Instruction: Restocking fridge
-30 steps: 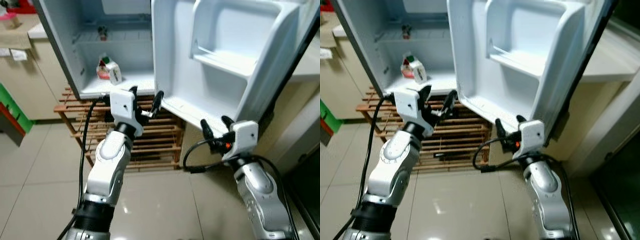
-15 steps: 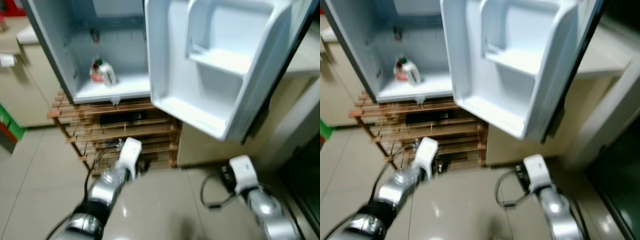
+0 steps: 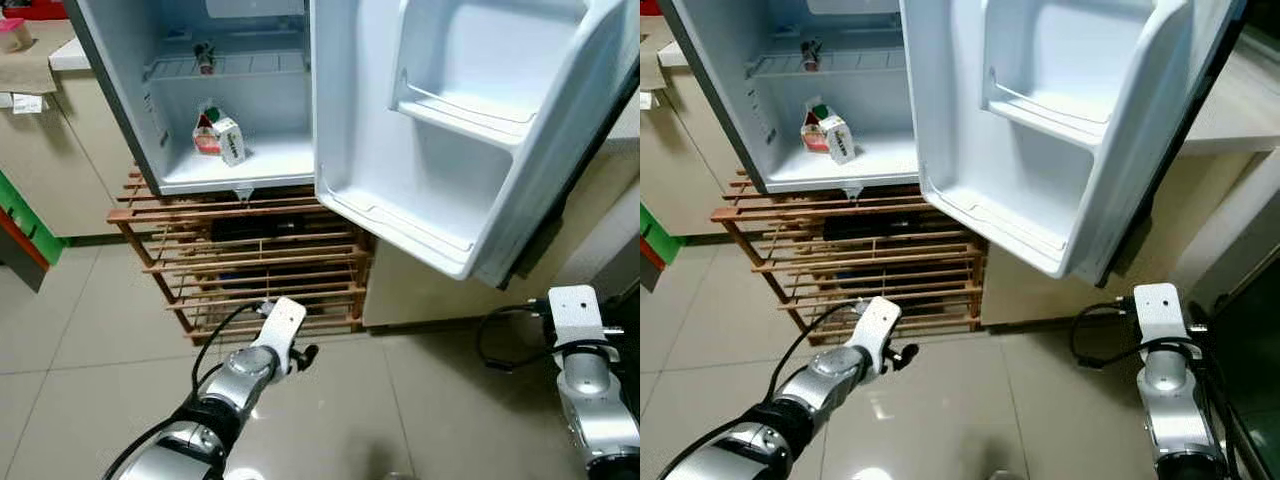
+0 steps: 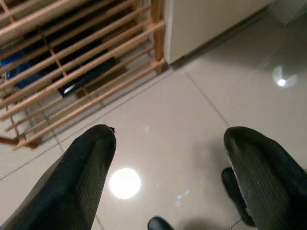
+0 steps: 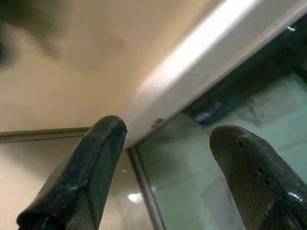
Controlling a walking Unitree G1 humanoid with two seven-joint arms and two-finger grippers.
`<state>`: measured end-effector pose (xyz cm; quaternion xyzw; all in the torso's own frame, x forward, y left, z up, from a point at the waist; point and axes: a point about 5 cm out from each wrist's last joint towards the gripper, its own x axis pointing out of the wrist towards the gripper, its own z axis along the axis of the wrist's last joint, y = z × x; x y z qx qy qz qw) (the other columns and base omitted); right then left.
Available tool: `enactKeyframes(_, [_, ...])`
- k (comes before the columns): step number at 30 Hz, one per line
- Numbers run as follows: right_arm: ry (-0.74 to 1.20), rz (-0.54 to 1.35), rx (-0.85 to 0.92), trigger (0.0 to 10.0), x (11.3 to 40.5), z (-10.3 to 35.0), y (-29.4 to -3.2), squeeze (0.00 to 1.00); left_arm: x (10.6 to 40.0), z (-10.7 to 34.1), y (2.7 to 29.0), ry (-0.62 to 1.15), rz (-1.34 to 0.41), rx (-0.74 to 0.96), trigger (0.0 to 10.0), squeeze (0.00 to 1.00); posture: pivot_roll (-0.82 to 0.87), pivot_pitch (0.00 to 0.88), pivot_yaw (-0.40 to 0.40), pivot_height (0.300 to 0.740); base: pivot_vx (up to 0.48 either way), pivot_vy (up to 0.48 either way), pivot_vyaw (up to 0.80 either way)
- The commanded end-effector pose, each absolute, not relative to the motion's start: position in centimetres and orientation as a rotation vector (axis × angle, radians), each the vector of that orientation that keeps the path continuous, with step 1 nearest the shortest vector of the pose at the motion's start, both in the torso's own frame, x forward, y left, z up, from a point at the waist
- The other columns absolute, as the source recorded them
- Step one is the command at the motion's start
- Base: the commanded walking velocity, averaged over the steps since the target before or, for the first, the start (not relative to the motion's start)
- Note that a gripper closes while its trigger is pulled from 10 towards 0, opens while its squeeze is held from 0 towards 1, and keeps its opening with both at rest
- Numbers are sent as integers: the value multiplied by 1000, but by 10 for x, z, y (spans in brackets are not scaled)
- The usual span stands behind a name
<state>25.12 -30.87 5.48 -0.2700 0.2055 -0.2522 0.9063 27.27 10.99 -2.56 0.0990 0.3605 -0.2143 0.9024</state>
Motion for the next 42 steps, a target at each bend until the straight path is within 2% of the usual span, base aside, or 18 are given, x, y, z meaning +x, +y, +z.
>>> enactKeyframes(1, [394, -608, -558, 10000, 254, 69, -325, 0, 272, -27, 107, 763, -443, 191, 10000, 0, -180, 0, 31, 740, 0, 0, 0])
enactKeyframes(10, [298, -671, -569, 10000, 263, 91, -334, 0, 265, -34, 117, 794, -423, 195, 10000, 0, -178, 0, 33, 740, 0, 0, 0])
enactKeyframes(16, [76, -679, -529, 10000, 285, 138, -327, 0, 252, -46, 126, 868, -407, 222, 10000, 0, -182, 0, 36, 740, 0, 0, 0])
enactKeyframes(19, [-80, -571, -455, 10000, 310, 172, -306, 0, 241, -54, 128, 935, -408, 258, 10000, 0, -187, 0, 44, 740, 0, 0, 0])
enactKeyframes(22, [-112, -538, -438, 10000, 317, 180, -299, 0, 237, -57, 129, 962, -406, 276, 10000, 0, -187, 0, 44, 740, 0, 0, 0])
enactKeyframes(25, [-208, -410, -343, 10000, 342, 210, -266, 0, 225, -65, 129, 1031, -398, 315, 10000, 0, -170, 0, 34, 740, 0, 0, 0])
enactKeyframes(26, [-208, -410, -343, 10000, 342, 210, -266, 0, 225, -65, 129, 1031, -398, 315, 10000, 0, -170, 0, 34, 740, 0, 0, 0])
enactKeyframes(28, [-242, -329, -292, 10000, 350, 223, -249, 0, 221, -68, 130, 1051, -375, 335, 10000, 0, -163, 0, 32, 740, 0, 0, 0])
enactKeyframes(31, [-248, -221, -241, 10000, 355, 226, -227, 0, 218, -70, 131, 1064, -351, 351, 10000, 0, -157, 0, 33, 740, 0, 0, 0])
enactKeyframes(34, [-242, -189, -213, 10000, 356, 226, -220, 0, 219, -70, 130, 1064, -347, 354, 10000, 0, -154, 0, 34, 740, 0, 0, 0])
enactKeyframes(37, [-226, -73, -127, 10000, 357, 225, -196, 0, 222, -67, 118, 1055, -348, 358, 10000, 0, -149, 0, 39, 740, 0, 0, 0])
enactKeyframes(38, [-226, -73, -127, 10000, 357, 225, -196, 0, 222, -67, 118, 1055, -348, 358, 10000, 0, -149, 0, 39, 740, 0, 0, 0])
enactKeyframes(42, [-200, 151, -5, 10000, 348, 230, -157, 0, 223, -66, 107, 1047, -355, 362, 10000, 0, -150, 0, 40, 740, 0, 0, 0])
